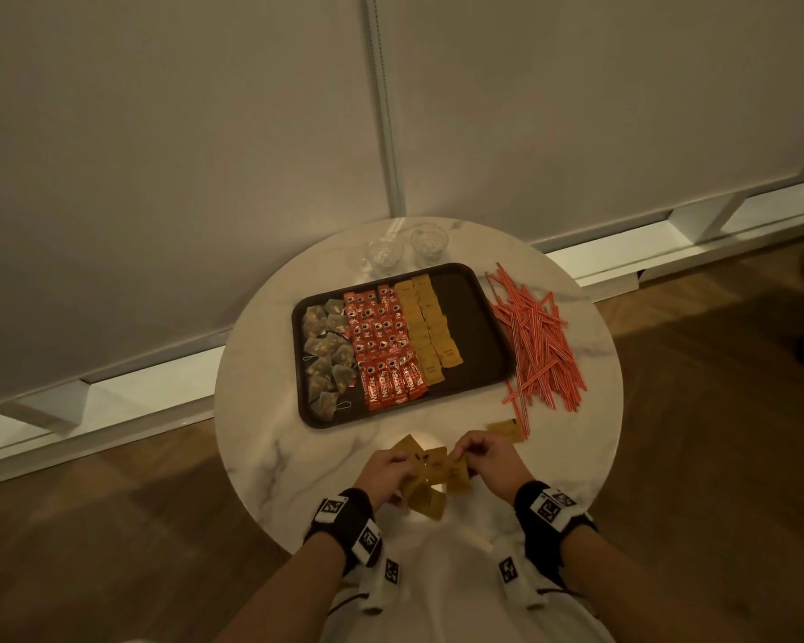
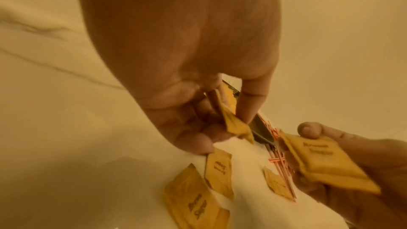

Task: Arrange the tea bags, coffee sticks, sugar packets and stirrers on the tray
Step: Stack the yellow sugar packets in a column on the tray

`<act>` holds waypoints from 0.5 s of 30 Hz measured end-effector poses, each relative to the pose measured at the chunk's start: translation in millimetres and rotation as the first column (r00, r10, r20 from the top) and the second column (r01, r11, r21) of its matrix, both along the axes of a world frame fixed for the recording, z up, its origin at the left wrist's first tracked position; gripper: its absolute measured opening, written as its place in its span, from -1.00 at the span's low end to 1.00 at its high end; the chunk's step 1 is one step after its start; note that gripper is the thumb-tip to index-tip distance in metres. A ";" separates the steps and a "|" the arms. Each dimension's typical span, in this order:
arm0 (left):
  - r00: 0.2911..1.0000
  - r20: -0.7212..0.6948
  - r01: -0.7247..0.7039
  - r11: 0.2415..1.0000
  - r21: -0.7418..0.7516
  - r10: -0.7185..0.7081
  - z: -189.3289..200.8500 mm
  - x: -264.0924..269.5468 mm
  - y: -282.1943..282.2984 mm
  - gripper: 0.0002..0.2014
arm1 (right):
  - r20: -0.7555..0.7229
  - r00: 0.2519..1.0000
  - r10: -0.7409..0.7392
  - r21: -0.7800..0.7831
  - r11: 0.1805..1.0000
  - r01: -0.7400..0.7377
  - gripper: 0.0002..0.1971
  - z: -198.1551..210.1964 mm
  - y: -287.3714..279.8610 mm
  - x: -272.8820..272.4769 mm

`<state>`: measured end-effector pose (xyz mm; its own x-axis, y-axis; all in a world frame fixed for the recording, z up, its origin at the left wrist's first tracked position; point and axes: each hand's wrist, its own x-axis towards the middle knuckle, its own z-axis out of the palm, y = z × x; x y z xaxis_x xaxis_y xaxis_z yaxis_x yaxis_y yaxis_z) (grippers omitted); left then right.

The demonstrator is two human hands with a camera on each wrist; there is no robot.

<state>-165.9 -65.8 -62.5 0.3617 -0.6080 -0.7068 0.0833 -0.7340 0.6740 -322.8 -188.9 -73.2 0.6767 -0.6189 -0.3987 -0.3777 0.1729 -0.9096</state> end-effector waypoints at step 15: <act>0.982 -0.188 -0.058 0.963 -0.262 0.008 67.3 0.0 -6.0 -0.86 | 0.204 0.966 -0.156 0.303 0.949 0.089 -0.75 60.1 0.6 6.3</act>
<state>-165.9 -71.8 4.8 0.2644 -0.7723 -0.5776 0.2447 -0.5256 0.8148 -316.5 -188.2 -13.1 0.6950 -0.5831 -0.4207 -0.1304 0.4731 -0.8713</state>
